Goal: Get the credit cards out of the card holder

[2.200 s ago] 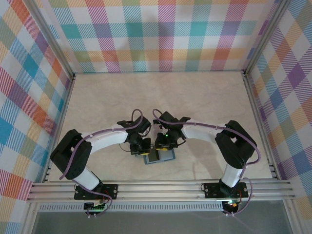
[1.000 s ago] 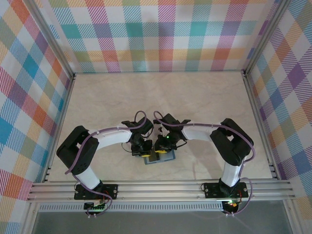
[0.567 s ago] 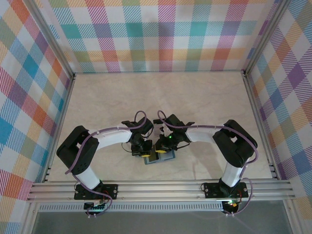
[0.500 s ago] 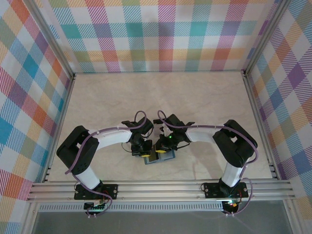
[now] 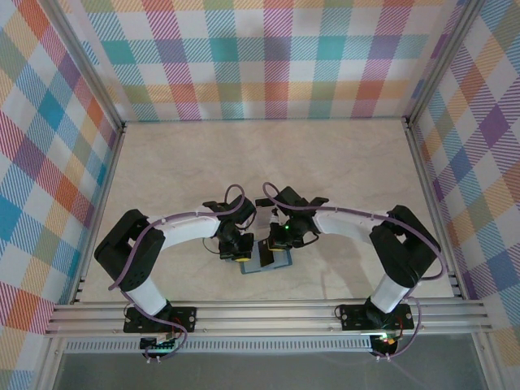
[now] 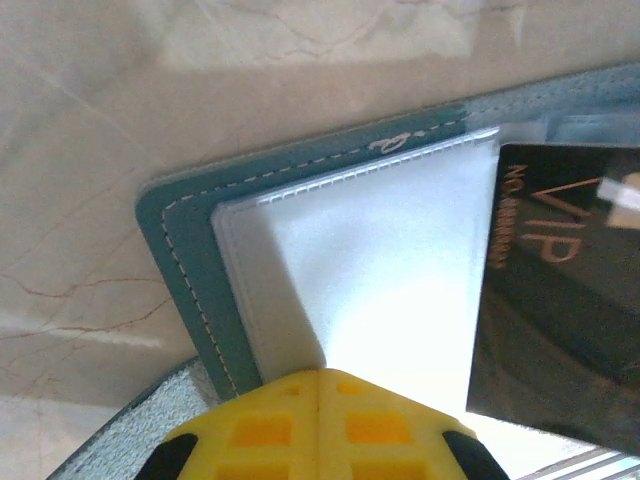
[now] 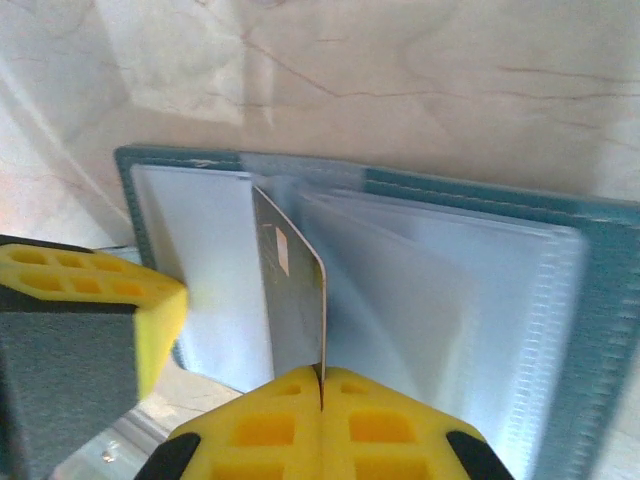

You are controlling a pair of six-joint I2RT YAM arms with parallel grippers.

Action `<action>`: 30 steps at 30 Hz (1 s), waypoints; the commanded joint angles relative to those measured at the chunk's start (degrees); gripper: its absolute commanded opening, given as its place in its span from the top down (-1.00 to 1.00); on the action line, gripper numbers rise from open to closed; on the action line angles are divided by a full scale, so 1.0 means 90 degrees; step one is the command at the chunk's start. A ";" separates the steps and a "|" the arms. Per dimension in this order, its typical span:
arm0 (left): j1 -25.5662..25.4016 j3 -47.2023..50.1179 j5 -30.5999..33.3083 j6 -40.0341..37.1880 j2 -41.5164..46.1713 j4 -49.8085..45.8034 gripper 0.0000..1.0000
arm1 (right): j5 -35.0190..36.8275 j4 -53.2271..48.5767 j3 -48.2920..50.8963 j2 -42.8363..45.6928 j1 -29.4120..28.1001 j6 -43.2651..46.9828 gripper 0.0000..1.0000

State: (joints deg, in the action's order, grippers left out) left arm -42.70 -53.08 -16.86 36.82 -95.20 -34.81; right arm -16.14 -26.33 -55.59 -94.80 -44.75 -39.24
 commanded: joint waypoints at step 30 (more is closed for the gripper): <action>0.0204 -0.0193 0.1080 -0.0296 0.1181 -0.0762 0.78 | 0.1394 -0.2516 -0.2971 0.0145 0.0675 0.8289 1.00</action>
State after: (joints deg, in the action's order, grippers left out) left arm -42.11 -55.35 -7.81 33.61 -87.31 -39.13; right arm -1.39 -44.80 -78.96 -91.90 -39.42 19.09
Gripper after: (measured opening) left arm 0.105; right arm 0.067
